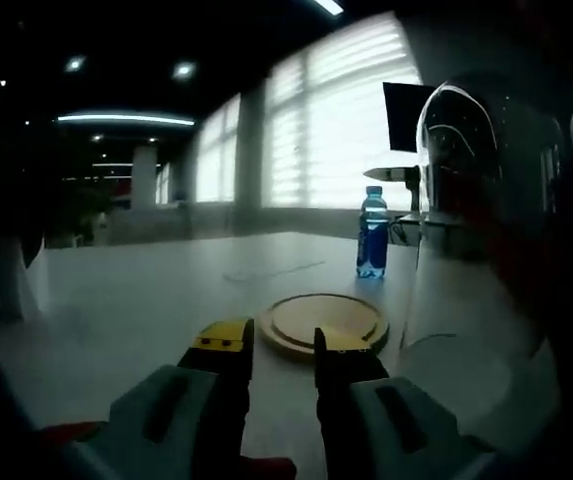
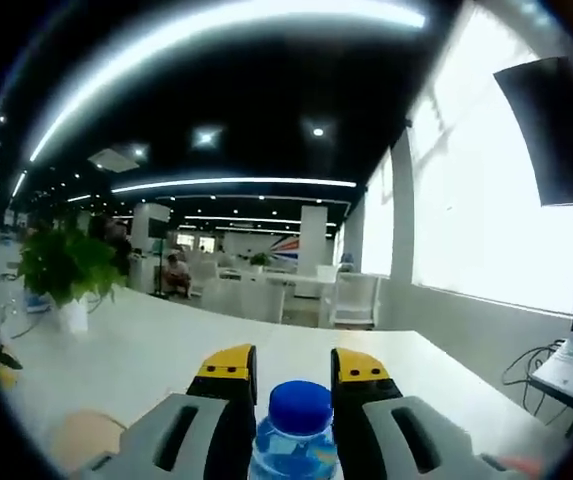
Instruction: Open the cover put in the Mizone put the cover back on
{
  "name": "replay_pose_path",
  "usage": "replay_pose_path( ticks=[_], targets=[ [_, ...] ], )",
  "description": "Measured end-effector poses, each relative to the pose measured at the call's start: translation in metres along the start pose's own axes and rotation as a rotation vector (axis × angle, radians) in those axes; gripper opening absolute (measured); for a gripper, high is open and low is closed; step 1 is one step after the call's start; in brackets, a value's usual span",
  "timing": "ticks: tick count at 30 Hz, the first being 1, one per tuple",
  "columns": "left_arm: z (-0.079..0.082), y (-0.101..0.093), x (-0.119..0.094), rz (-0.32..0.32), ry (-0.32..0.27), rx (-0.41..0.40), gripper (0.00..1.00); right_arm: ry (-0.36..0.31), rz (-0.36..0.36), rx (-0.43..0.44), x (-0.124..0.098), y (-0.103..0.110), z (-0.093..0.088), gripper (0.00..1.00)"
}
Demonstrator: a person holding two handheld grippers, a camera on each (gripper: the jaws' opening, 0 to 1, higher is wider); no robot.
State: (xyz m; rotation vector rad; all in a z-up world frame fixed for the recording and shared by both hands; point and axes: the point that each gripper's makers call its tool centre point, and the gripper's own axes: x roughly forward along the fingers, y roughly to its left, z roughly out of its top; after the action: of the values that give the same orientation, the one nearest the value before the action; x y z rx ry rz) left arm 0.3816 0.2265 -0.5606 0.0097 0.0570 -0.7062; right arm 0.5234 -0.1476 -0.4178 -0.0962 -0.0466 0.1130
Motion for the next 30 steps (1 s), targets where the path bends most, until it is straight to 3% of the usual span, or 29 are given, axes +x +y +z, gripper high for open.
replay_pose_path(
  ticks=[4, 15, 19, 30],
  targets=[
    [-0.001, 0.002, 0.0, 0.003, 0.003, -0.004, 0.19, 0.026, 0.025, 0.015, 0.004, 0.001, -0.01, 0.31],
    [-0.003, 0.002, 0.002, -0.005, 0.005, -0.019, 0.18, 0.074, 0.024, 0.051, 0.012, -0.004, -0.033, 0.32],
    [-0.004, 0.002, 0.002, -0.005, 0.012, -0.014, 0.18, 0.071, 0.013, 0.099, 0.013, -0.007, -0.034, 0.29],
    [-0.009, 0.004, 0.004, -0.003, 0.024, -0.011, 0.18, 0.072, 0.022, 0.132, 0.016, -0.002, -0.039, 0.24]
  ],
)
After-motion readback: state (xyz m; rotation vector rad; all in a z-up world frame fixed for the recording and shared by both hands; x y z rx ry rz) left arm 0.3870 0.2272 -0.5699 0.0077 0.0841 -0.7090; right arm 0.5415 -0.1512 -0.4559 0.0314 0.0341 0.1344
